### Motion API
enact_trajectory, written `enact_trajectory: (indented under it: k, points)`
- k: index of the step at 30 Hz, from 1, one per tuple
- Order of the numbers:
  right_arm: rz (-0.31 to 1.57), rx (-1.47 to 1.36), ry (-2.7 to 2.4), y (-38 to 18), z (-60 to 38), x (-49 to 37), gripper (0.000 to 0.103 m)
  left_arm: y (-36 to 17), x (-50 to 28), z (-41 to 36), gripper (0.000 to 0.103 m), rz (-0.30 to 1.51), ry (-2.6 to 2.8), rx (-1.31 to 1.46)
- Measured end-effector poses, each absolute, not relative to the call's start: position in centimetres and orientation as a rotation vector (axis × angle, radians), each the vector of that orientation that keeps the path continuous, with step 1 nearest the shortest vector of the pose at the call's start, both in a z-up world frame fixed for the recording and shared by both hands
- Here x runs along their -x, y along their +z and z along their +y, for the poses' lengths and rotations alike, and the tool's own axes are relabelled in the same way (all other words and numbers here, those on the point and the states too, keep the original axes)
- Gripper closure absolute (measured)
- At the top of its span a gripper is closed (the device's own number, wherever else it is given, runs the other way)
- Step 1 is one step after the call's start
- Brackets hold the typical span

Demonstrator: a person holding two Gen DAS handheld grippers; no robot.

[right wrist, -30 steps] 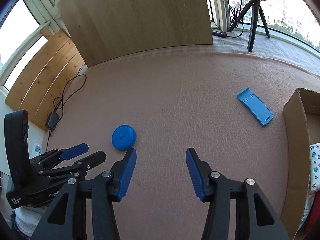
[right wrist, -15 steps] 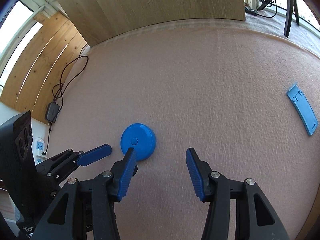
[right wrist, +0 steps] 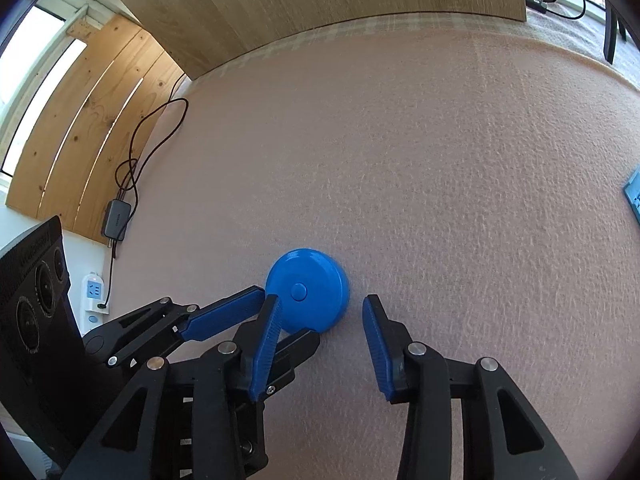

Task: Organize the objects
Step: 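Move the right gripper to the blue round tape measure, then close the right gripper on the blue tape measure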

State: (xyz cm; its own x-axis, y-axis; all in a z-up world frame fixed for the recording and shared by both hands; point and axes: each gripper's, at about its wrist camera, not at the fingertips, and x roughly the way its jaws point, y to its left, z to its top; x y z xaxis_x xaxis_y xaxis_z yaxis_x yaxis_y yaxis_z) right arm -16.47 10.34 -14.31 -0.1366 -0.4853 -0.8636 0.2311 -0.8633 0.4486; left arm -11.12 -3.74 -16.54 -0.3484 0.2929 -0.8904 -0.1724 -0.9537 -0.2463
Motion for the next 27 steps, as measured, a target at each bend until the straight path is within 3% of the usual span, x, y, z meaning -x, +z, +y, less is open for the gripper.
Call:
enact_trajectory:
  k: [11,27]
  points:
    - [-0.339,-1.688,-2.028,-15.0,10.7,16.9,0.077,-16.6,11.2,-3.5,0.062,-0.182,2.365,1.596]
    - [-0.342,-1.603,-2.126,-11.3,15.7,14.7,0.078,-13.1,9.7,1.3,0.062,-0.09,2.381,1.497]
